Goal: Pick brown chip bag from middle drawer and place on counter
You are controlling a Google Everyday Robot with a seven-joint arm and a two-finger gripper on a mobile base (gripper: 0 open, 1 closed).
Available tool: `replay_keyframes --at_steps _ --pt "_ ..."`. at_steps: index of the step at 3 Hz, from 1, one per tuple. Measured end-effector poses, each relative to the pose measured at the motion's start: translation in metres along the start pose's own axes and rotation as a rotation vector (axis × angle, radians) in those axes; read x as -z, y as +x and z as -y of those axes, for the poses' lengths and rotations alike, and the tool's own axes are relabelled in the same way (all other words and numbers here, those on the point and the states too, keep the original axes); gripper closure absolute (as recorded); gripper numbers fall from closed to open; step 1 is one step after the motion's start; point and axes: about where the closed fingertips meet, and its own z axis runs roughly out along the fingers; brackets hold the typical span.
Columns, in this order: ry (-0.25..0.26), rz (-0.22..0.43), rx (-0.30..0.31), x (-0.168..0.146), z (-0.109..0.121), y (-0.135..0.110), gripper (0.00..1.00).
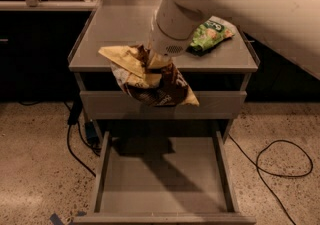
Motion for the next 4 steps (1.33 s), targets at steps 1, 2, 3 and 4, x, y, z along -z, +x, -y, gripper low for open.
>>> replay_keyframes --at_steps 1,2,3,4 --pt "0.014 0.016 0.013 0.008 0.016 -0.005 1.0" --pt "0.006 0.014 0.035 0.016 0.036 -0.018 1.0" --pt "-0.023 -0.019 0.12 0.027 0.071 -0.047 1.0" --pt "-0.023 -0.019 0.12 0.027 0.071 -0.047 1.0"
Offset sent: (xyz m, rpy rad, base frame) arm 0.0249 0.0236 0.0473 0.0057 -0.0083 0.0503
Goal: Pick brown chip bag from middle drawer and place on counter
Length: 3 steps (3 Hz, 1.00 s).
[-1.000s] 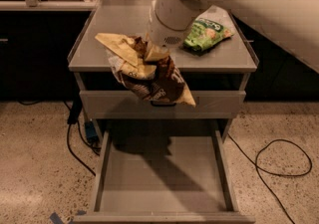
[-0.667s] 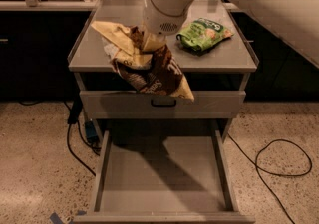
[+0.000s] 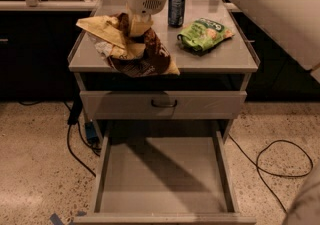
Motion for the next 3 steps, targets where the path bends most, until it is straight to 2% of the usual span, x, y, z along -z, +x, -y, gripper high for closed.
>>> replay_keyframes --at_steps 1,3 --pt "-0.001 -0.011 0.013 -0.006 0.007 0.005 1.0" --pt "0.016 -0.06 0.077 -0.037 0.044 0.042 1.0"
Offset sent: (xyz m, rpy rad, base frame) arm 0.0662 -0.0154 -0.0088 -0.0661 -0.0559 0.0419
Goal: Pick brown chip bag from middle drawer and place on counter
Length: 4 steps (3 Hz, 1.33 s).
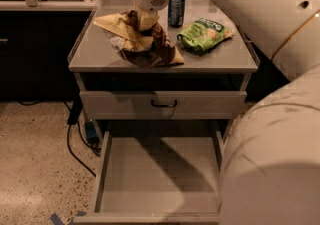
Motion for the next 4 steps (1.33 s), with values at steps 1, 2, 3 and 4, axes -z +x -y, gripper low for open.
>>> replay_keyframes --at_steps 1,2,3,4 --pt "0.0 -0.008 0.001 -0.016 0.004 0.013 1.0" --pt "-0.008 0.036 -0.019 -0.061 0.005 0.028 1.0" --pt "-0.009 0.036 -0.019 -0.062 0.005 0.028 1.0" --pt "-0.009 0.036 -0.019 -0.062 0.005 0.028 0.82"
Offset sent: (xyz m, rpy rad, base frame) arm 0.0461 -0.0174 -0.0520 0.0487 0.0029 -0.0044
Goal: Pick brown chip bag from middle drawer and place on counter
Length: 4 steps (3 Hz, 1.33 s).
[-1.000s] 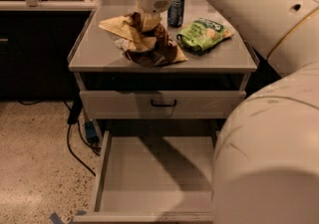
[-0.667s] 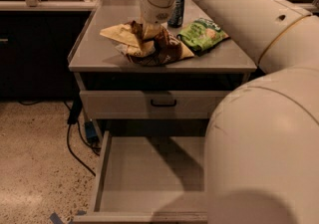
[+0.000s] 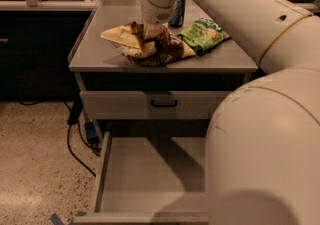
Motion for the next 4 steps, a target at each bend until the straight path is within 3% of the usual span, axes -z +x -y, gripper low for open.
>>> replay_keyframes --at_steps 3,4 --pt "0.0 0.0 0.0 -0.0001 0.0 0.0 0.13" --pt "0.0 0.0 0.0 -0.0003 -0.0001 -0.0001 0.0"
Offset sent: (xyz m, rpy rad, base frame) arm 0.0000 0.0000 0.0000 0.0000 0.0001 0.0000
